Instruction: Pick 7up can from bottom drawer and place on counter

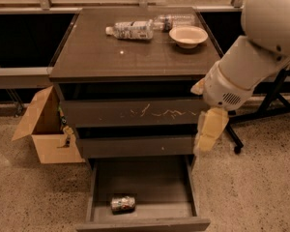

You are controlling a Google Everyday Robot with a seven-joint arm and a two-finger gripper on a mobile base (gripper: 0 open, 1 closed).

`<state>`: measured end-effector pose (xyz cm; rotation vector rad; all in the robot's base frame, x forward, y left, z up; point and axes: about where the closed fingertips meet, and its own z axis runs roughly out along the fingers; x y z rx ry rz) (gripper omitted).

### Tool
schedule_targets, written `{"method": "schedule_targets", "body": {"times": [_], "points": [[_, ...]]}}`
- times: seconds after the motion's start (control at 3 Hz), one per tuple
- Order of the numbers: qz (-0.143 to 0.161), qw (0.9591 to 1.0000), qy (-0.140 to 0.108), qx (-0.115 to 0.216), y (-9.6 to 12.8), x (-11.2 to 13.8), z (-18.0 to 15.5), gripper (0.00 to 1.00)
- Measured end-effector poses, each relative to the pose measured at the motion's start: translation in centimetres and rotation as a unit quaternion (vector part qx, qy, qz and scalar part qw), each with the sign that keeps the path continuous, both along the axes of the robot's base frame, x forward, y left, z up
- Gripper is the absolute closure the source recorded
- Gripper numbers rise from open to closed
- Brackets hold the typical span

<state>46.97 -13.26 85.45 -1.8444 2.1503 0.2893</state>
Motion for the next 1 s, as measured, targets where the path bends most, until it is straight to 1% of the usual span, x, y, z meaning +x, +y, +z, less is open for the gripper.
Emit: {"method": "schedule_targets", "body": {"times": [0.33, 0.67, 1.0], "points": [[0.007, 0.9994, 0.023, 0.026, 2.5, -1.3, -3.4, 0.00], [0.008, 0.9994, 0.024, 0.025, 2.6, -1.4, -3.6, 0.00], [0.029, 0.9988, 0.035, 0.017, 2.7, -1.6, -6.0, 0.00]]}}
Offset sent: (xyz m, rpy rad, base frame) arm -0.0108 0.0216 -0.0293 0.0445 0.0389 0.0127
